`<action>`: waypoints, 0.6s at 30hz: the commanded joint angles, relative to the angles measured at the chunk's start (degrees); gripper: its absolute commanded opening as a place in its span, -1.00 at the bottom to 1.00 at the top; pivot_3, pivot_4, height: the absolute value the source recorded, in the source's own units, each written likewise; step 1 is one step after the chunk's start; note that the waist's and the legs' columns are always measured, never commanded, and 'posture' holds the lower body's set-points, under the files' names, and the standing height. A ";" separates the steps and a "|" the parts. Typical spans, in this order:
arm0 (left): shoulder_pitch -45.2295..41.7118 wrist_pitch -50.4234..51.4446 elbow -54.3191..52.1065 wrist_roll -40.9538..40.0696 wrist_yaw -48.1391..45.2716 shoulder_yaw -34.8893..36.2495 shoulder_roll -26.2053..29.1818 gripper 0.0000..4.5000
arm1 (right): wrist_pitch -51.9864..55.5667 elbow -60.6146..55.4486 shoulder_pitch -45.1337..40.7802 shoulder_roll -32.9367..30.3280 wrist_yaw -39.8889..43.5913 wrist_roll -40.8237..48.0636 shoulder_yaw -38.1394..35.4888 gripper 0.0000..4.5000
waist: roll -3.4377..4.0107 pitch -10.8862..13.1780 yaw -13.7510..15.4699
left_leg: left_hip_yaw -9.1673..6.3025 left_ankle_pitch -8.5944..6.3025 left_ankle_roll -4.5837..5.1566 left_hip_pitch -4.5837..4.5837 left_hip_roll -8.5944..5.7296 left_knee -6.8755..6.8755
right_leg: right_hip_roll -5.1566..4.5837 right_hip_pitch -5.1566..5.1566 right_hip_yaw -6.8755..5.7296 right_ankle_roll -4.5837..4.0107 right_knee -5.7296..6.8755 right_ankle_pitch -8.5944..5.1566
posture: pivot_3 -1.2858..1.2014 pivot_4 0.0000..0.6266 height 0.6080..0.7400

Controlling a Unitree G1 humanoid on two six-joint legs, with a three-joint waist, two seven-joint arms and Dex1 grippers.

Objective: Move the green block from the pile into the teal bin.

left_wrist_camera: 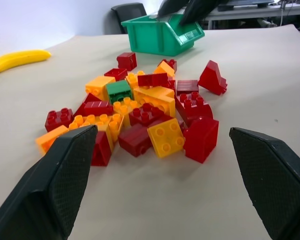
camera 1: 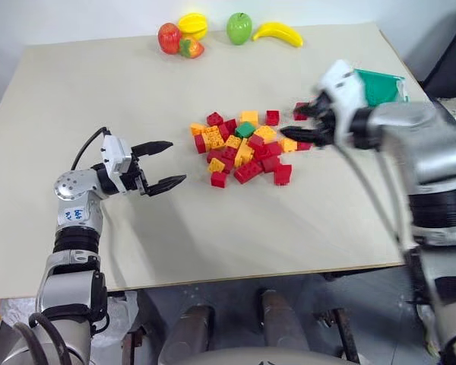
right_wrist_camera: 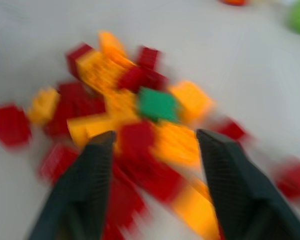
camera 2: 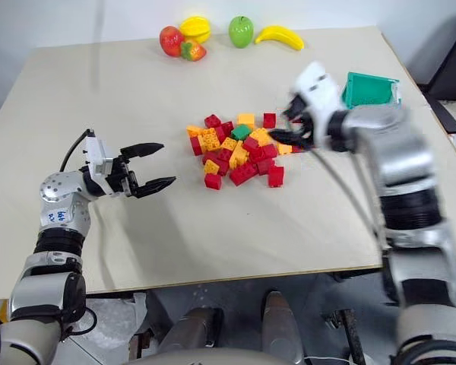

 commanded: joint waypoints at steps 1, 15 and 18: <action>-1.11 -0.78 0.20 -0.87 -0.65 0.60 0.45 1.00 | 4.94 -8.38 2.49 -3.36 2.68 3.02 -0.58 0.83 | 0.00 0.00 -0.08 | 0.06 -0.01 -0.02 0.06 0.05 -0.02 | 0.03 0.00 0.02 -0.01 0.02 0.00 | 0.03 -0.52 1.00; -2.56 -1.90 1.63 -0.78 -0.37 0.44 -1.43 1.00 | 7.02 17.00 -11.13 17.65 -13.75 -5.00 7.64 0.99 | 0.05 0.04 0.09 | 0.29 -0.03 -0.06 0.07 0.09 0.56 | 0.07 0.05 0.11 -0.12 0.21 0.27 | 0.03 -0.52 1.00; -2.51 -1.84 1.21 -0.76 -0.42 0.30 -1.84 1.00 | 1.98 30.30 -16.15 22.60 -16.38 -7.25 7.27 0.99 | 0.06 0.04 0.12 | 0.26 -0.02 -0.05 0.01 0.06 0.58 | 0.05 0.02 0.09 -0.12 0.28 0.29 | 0.03 -0.52 1.00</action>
